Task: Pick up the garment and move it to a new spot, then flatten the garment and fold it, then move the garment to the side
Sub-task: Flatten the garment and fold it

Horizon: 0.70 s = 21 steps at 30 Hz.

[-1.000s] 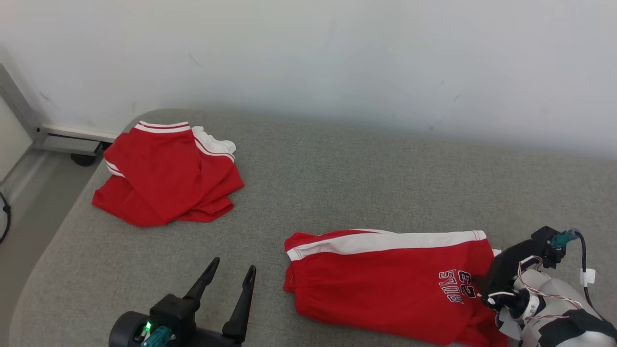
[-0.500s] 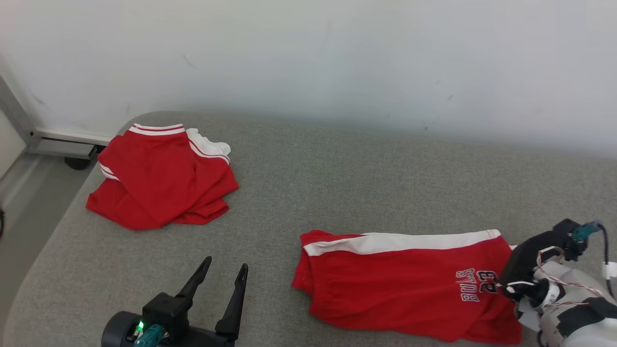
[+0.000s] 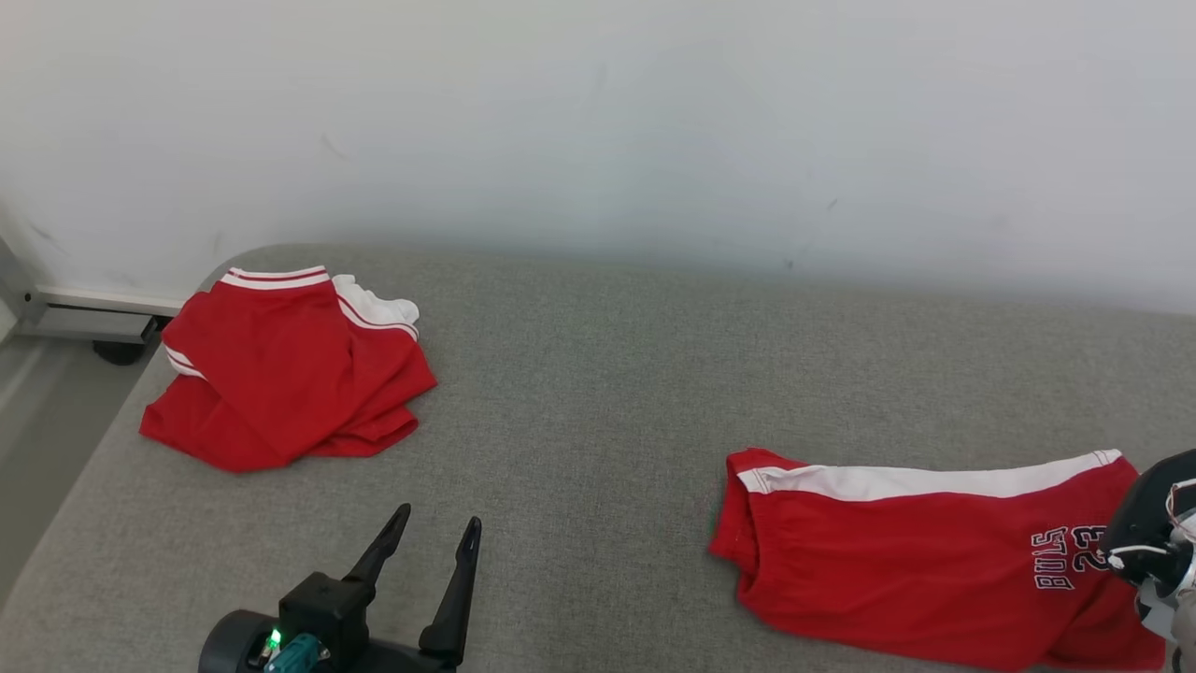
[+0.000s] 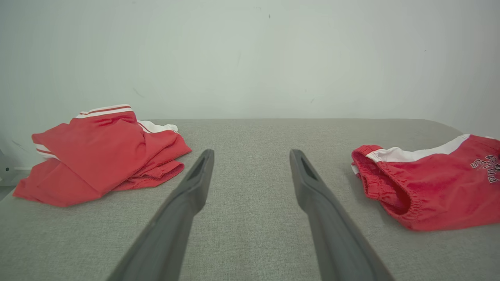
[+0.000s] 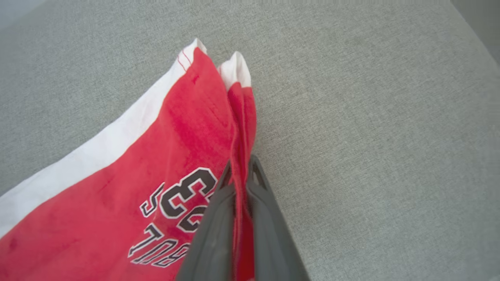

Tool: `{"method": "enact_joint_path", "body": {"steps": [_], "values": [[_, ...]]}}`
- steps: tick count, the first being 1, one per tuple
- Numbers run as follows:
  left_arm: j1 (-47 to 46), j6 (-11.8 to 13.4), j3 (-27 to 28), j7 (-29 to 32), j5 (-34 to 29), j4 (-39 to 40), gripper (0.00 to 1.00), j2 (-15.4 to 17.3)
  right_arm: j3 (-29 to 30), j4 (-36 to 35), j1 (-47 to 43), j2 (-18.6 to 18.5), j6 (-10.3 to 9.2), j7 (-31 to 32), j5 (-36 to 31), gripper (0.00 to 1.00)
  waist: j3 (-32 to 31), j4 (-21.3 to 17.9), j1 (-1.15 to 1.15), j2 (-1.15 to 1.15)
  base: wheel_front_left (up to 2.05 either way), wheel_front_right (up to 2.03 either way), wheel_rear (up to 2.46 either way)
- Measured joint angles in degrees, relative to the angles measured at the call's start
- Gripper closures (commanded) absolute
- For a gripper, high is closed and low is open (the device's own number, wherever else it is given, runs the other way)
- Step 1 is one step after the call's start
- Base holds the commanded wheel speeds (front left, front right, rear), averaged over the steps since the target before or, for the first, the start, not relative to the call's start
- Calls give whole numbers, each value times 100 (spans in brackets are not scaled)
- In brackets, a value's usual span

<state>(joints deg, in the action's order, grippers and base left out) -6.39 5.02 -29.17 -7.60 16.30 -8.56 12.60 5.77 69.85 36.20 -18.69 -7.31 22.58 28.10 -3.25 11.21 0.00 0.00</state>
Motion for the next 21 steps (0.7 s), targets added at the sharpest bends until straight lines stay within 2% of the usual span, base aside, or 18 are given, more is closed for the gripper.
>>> {"method": "enact_joint_path", "body": {"steps": [4, 9, 16, 21], "values": [[7, 0, -30, 0, 4, -9, 0, -4, -76, 48, 120, 11, 0, 5, -110, 100, -59, -32, 0, 0, 0, 0, 0], [19, -5, -54, 1, 13, -40, 0, -4, -359, -80, 202, 564, 1, 163, -152, 100, -141, -77, 0, 0, 0, 0, 0], [35, -8, -93, 51, 23, -85, 0, -4, -834, -438, 203, 1143, 554, 316, -348, 100, -277, -126, 0, 0, 0, 0, 0], [127, -8, -93, 51, 32, -94, 0, 0, -1146, -684, 205, 1568, 792, 423, -461, 100, -372, -161, 0, 0, 0, 0, 0]]}}
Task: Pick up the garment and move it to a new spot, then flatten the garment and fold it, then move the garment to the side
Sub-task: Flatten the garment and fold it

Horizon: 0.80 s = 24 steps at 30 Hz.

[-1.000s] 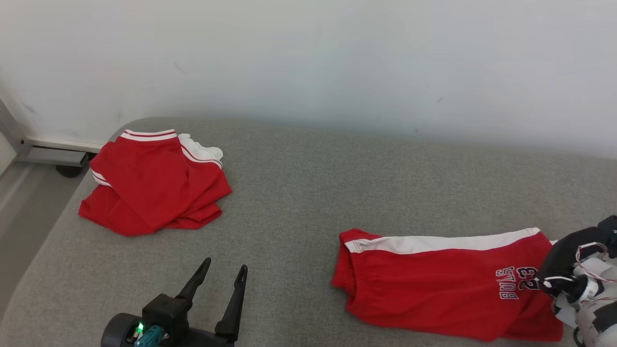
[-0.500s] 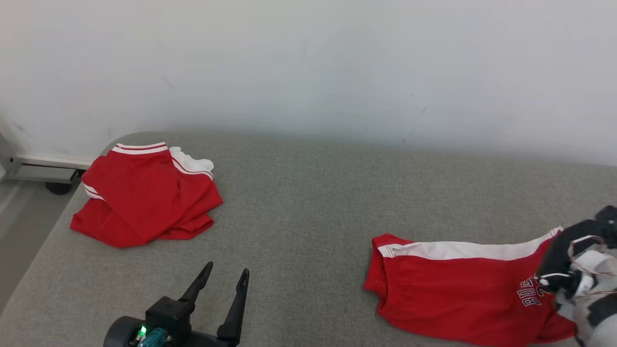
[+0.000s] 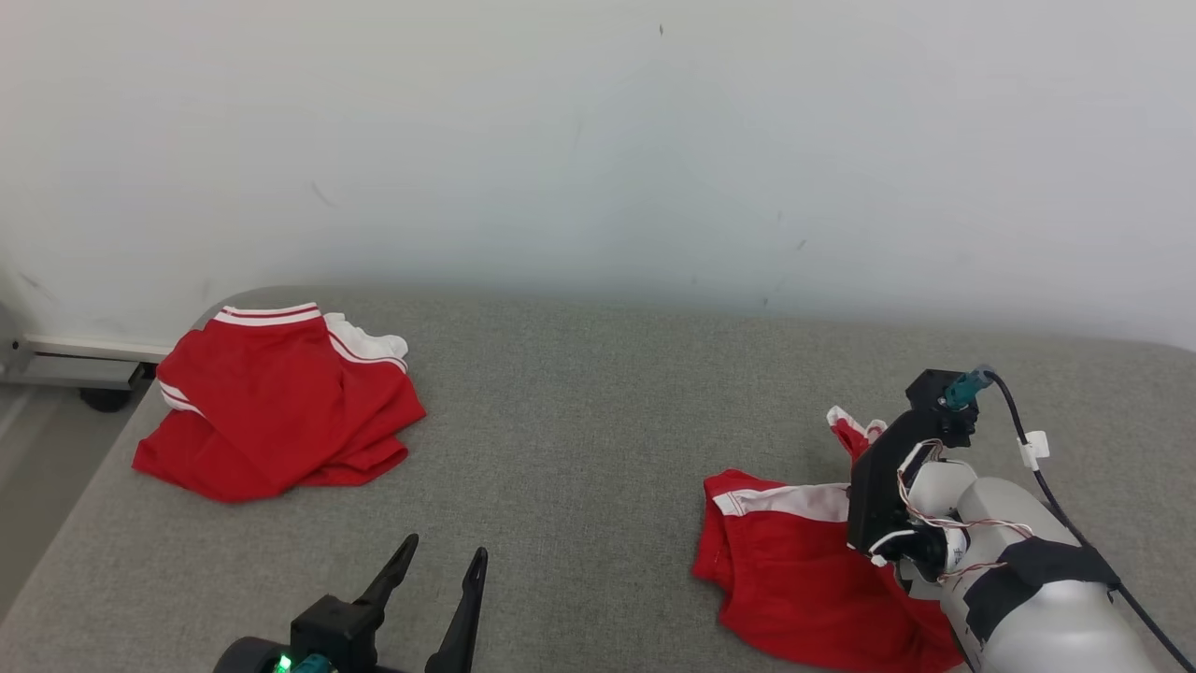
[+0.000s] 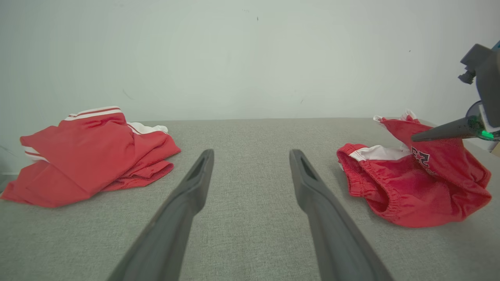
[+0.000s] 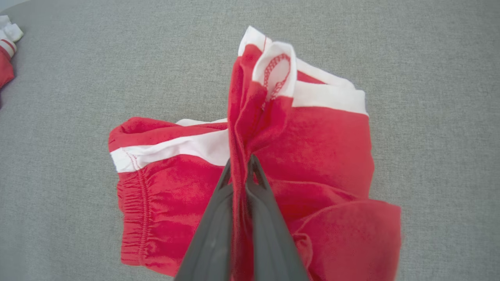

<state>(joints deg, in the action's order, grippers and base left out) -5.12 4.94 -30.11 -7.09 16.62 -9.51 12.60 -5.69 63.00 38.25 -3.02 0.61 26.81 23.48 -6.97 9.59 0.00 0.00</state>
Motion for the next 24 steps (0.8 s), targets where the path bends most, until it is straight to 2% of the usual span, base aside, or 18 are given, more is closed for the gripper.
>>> {"method": "enact_joint_path", "body": {"steps": [6, 11, 13, 18, 22, 24], "values": [[48, 0, -20, 1, 7, -1, 0, -8, -285, -269, -35, 56, 215, 152, 0, 100, -75, -37, 0, 0, 0, 0, 0], [48, 0, -24, 1, 15, 3, 0, -8, -599, -471, -187, 38, 241, 304, 4, 100, -106, -43, 0, 0, 0, 0, 0], [42, -49, -70, 8, 15, 0, 0, -30, -1274, -938, -352, -44, 231, 403, 527, 100, -108, -15, 0, 0, 0, 0, 0], [12, -100, -149, 52, 14, -19, 0, -74, -2107, -1668, -520, -29, -174, 556, 1228, 100, -89, 85, 0, 0, 0, 0, 0], [-10, -141, -186, 78, 14, -26, 0, -102, -2472, -2060, -600, -24, -532, 673, 1574, 100, -49, 170, 0, 0, 0, 0, 0], [-15, -141, -179, 83, 14, -29, 0, -100, -2620, -2116, -609, -27, -603, 756, 1669, 100, -21, 200, 0, 0, 0, 0, 0]]}}
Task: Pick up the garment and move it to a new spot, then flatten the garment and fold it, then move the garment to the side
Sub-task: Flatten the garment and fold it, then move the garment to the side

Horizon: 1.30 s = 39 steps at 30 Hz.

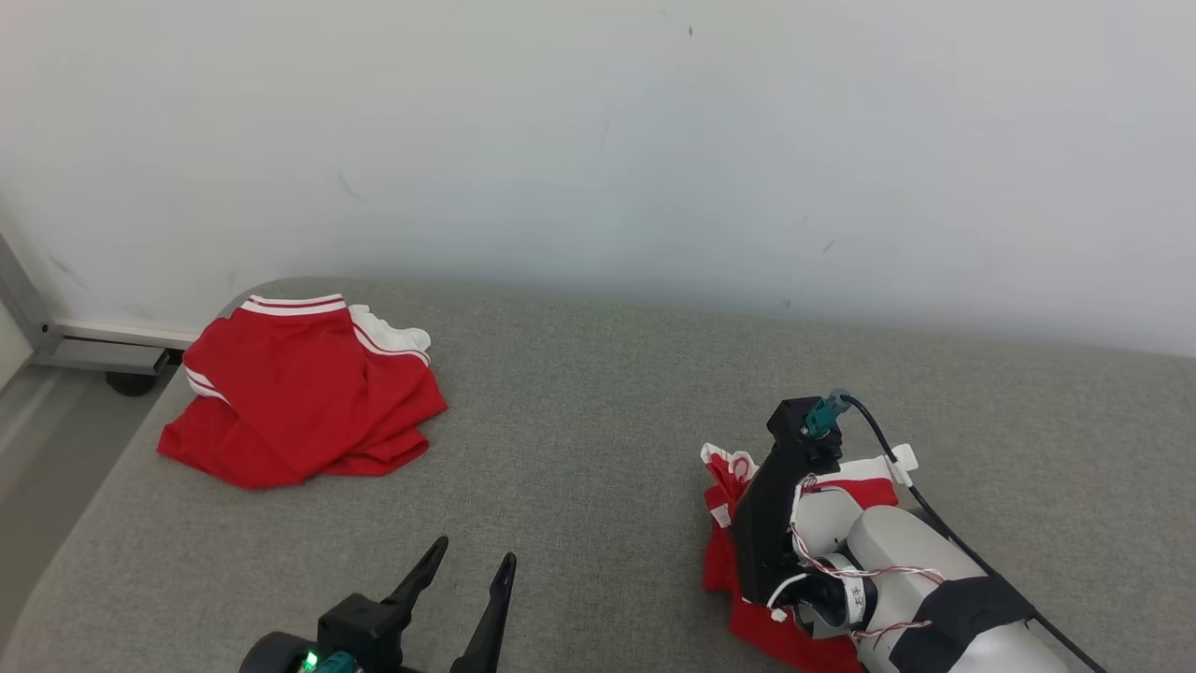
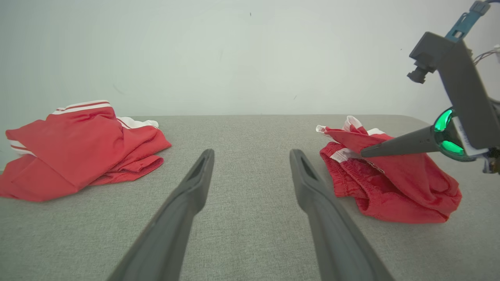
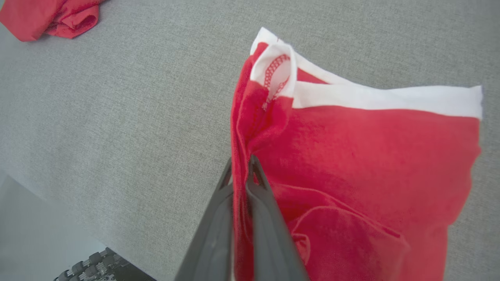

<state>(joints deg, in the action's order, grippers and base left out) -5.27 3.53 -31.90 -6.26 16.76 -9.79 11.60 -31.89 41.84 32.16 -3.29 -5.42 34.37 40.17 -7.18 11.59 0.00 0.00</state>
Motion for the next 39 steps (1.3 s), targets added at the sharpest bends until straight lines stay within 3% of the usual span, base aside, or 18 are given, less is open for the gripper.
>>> {"method": "enact_joint_path", "body": {"steps": [3, 4, 5, 6, 17, 24, 32, 39], "values": [[-1, 0, 3, 1, 0, -2, 0, 2, -116, -109, 1, 1, -70, 53, 127, 100, 36, 18, 0, 0, 0, 0, 0], [-1, 1, 10, 0, 0, -2, 0, 3, -153, -130, 1, 0, -71, 91, 138, 88, 46, 17, 0, 0, 0, 0, 0], [-1, 1, 13, 1, 0, -2, 0, 4, -180, -152, 1, -1, -78, 97, 178, 22, 53, 13, 0, 0, 0, 0, 0], [-2, 1, 19, 0, 0, -3, 0, 5, -188, -185, 3, -1, -120, 92, 233, 0, 60, 5, 0, 0, 0, 0, 0], [8, 57, 171, -41, 15, -2, 0, 75, 70, -165, 298, -34, -169, -37, -36, 0, 71, -240, 0, 0, 0, 0, 0], [25, 100, 208, -60, 35, 8, 0, 86, 311, -213, 337, -435, -171, -248, -327, 0, 49, -423, 0, 0, 0, 0, 0], [30, 101, 190, -68, 35, 89, 0, 79, 708, 10, -151, -702, -171, -449, -565, 0, 84, -617, 0, 0, 0, 0, 0], [-9, 91, 111, -56, 34, 109, 0, 47, 1013, 197, -389, -651, -171, -623, -489, 0, 209, -594, 0, 0, 0, 0, 0]]}}
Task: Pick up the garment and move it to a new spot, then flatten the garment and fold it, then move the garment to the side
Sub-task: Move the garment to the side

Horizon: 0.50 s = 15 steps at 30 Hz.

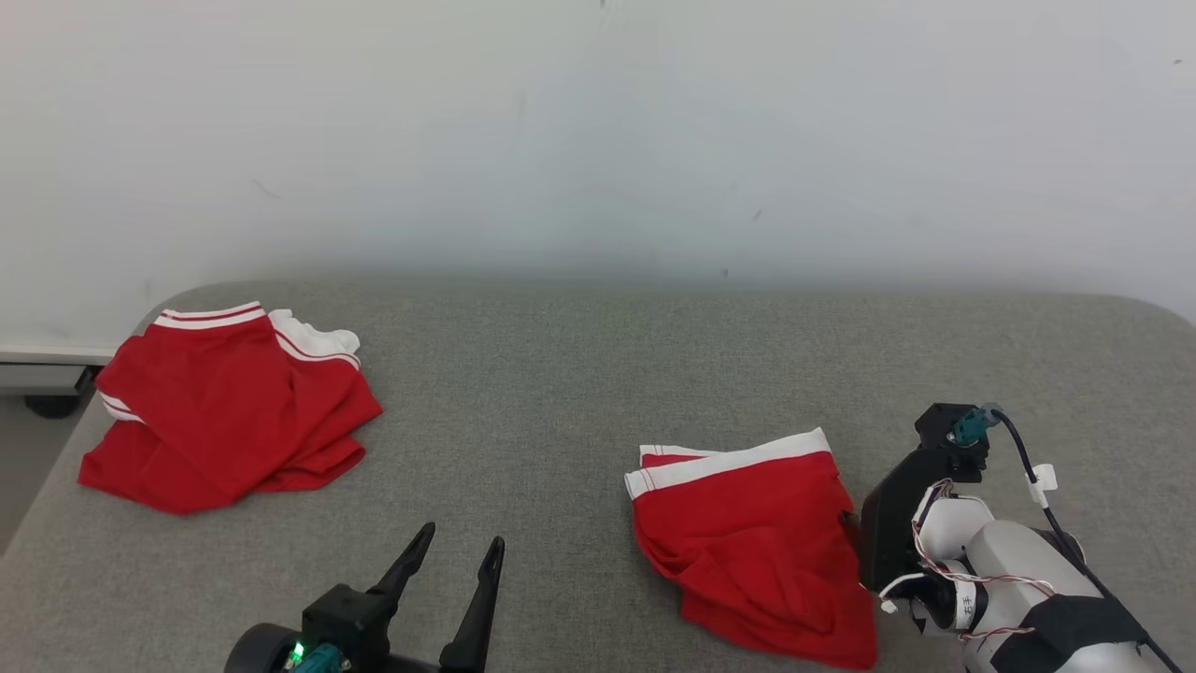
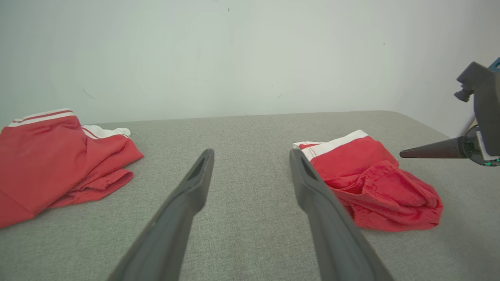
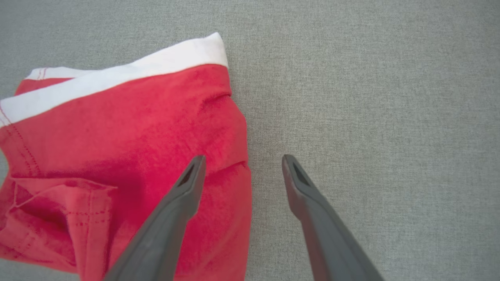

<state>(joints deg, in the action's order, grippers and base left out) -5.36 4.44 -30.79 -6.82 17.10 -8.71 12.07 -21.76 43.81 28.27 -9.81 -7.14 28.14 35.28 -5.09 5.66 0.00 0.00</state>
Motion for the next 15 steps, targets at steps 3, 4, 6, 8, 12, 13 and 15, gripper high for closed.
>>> {"method": "enact_joint_path", "body": {"steps": [3, 4, 6, 8, 12, 13, 15], "values": [[-51, -22, -25, 23, -1, -3, 0, -26, 66, 43, 2, 49, 0, -57, 0, 0, 45, 61, 0, 0, 0, 0, 0], [-91, -44, -33, 23, -1, -4, 0, -27, 102, 55, 2, 79, 0, -93, 0, 0, 60, 85, 0, 0, 0, 0, 0], [-143, -51, -57, 34, -1, -7, 0, -45, 135, 80, 2, 109, 0, -121, 0, 0, 87, 140, 0, 0, 0, 0, 0], [-169, -53, -94, 58, -1, -15, 0, -54, 169, 142, 4, 125, 0, -144, -2, 0, 114, 200, 0, 0, 0, 0, 0], [-195, -91, -100, 74, -2, -18, 0, -60, 197, 325, 4, 135, 0, -163, -57, 0, 175, 319, 0, 0, 0, 0, 0], [-195, -91, -100, 74, -2, -19, 0, -59, 210, 366, 5, 137, 0, -194, -76, 0, 190, 345, 0, 0, 0, 0, 0], [-196, -92, -101, 75, -2, -19, 0, -58, 297, 452, 5, 149, 0, -202, -81, 0, 220, 394, 0, 0, 0, 0, 0]]}}
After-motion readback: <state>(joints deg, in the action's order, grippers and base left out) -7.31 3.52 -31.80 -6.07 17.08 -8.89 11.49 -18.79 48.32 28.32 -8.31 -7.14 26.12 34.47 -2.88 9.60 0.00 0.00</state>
